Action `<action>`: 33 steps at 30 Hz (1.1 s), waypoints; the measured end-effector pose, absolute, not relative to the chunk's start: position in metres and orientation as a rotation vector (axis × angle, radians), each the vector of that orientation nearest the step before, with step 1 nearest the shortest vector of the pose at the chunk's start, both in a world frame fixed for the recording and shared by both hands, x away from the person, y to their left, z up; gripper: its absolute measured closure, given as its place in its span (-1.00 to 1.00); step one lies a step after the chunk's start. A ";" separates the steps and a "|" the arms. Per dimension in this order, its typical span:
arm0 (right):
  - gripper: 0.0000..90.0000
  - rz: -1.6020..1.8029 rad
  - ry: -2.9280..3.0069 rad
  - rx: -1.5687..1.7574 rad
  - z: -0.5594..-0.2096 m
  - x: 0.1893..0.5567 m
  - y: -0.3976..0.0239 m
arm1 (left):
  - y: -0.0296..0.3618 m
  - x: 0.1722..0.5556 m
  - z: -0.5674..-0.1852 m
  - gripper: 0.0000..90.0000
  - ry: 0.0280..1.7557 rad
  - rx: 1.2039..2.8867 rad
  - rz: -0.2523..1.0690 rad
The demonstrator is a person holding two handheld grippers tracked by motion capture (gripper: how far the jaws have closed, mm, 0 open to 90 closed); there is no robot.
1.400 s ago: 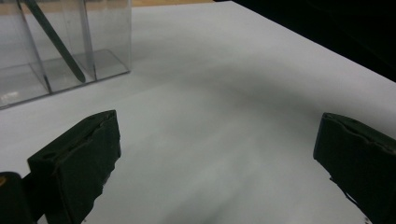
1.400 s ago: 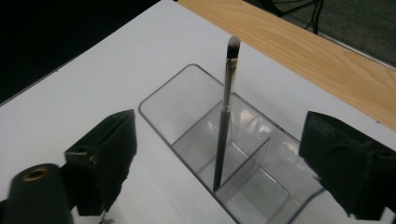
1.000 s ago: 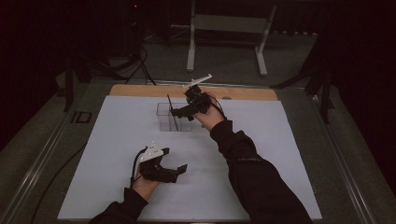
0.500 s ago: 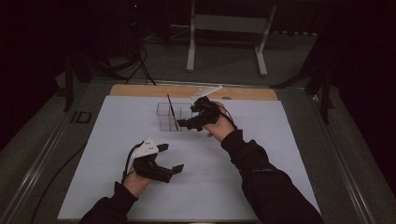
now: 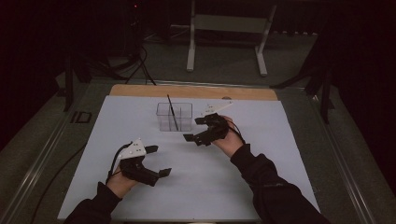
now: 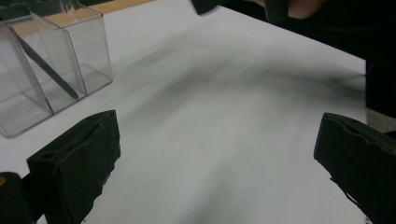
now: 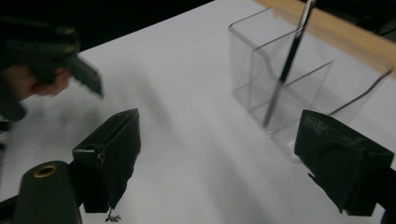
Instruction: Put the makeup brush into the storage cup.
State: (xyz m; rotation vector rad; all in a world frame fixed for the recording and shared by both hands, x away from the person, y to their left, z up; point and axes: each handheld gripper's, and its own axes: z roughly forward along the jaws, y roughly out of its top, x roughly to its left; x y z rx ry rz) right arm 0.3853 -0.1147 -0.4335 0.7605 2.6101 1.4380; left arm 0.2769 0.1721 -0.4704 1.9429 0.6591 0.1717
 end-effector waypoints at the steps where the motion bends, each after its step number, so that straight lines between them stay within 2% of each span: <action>1: -0.66 1.434 2.609 0.753 -0.436 0.383 -0.117 | 0.174 0.276 -0.471 -0.96 0.660 1.944 0.170; 33: -0.67 1.454 2.548 0.855 -0.479 0.304 -0.222 | 0.228 0.246 -0.488 -0.96 0.666 1.963 0.130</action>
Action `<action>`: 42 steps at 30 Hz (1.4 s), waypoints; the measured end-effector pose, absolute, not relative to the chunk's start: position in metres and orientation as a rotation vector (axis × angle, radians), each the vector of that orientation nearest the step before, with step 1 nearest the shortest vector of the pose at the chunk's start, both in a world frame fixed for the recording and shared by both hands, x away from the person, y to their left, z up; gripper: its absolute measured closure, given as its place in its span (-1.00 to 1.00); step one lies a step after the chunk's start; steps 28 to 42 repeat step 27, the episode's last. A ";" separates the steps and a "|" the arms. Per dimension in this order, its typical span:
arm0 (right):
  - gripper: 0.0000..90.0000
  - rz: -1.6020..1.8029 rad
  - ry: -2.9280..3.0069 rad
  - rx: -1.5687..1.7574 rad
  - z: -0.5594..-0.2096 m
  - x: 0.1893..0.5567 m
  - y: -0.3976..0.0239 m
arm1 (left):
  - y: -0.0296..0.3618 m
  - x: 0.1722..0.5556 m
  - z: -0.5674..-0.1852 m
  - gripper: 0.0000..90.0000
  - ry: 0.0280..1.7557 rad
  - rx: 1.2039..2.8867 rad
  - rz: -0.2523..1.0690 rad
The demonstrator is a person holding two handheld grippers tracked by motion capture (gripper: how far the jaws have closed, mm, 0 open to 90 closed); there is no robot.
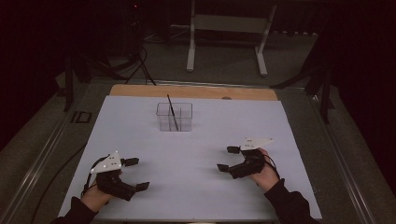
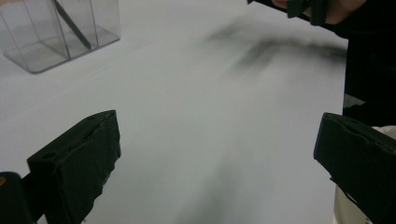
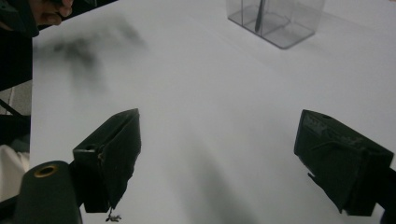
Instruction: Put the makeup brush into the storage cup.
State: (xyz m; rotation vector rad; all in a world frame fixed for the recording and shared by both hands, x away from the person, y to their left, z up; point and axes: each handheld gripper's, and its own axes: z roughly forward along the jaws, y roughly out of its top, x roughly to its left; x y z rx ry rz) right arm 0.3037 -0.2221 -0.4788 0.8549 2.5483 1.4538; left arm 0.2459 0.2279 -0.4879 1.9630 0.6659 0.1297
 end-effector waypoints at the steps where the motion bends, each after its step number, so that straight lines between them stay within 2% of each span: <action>1: -0.67 1.455 2.542 0.859 -0.480 0.302 -0.225 | 0.228 0.245 -0.489 -0.96 0.664 1.962 0.132; 19: -0.68 1.458 2.484 0.953 -0.509 0.279 -0.275 | 0.244 0.242 -0.504 -0.96 0.680 1.913 0.126; 42: -0.67 1.446 2.485 0.935 -0.515 0.279 -0.276 | 0.244 0.243 -0.506 -0.96 0.683 1.902 0.128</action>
